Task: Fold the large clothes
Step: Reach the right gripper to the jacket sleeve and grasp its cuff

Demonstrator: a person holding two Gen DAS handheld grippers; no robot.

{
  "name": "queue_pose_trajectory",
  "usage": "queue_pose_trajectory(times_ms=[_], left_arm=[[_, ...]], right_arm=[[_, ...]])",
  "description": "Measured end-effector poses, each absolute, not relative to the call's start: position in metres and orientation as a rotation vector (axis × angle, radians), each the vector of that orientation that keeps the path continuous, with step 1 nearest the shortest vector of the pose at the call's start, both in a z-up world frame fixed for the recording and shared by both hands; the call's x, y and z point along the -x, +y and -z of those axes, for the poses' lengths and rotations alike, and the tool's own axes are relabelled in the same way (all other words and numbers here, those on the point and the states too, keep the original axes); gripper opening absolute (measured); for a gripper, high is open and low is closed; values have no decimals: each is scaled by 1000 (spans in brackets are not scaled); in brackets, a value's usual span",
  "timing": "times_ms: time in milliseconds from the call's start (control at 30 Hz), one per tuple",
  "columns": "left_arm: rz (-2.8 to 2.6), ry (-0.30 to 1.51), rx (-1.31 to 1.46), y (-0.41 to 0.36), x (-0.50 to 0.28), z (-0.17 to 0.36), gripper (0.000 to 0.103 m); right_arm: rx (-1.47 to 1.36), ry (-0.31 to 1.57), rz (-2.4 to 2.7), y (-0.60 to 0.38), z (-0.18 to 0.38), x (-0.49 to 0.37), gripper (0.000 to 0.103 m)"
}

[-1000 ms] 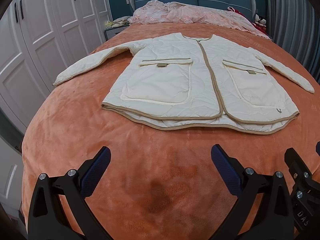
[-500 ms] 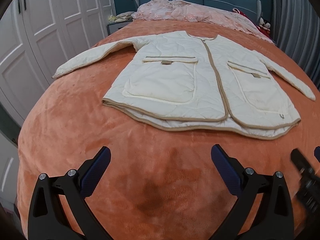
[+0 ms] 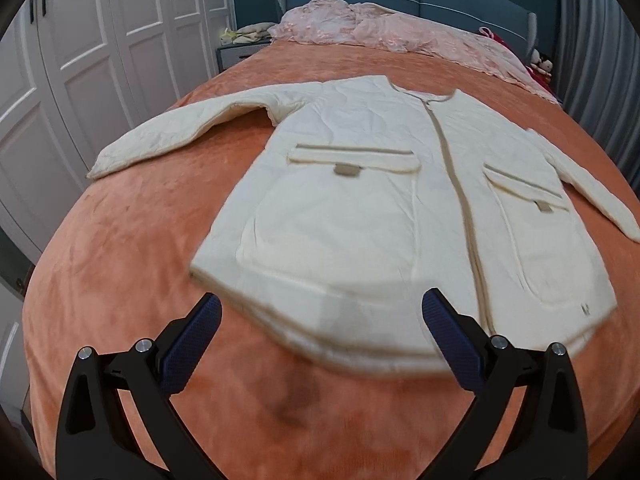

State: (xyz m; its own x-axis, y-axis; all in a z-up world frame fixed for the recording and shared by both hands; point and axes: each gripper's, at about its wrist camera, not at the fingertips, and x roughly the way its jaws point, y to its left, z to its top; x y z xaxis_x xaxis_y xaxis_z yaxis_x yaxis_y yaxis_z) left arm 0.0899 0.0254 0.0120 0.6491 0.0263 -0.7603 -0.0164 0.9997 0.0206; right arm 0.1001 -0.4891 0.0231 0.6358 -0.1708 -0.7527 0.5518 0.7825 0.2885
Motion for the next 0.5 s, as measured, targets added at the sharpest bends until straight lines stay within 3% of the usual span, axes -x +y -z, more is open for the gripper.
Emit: queue_pose_trajectory(times_ms=[500], left_arm=[[-94,872,59,33,-175,7,98]], right_arm=[[-915,661,725,-684,45,-169,93]])
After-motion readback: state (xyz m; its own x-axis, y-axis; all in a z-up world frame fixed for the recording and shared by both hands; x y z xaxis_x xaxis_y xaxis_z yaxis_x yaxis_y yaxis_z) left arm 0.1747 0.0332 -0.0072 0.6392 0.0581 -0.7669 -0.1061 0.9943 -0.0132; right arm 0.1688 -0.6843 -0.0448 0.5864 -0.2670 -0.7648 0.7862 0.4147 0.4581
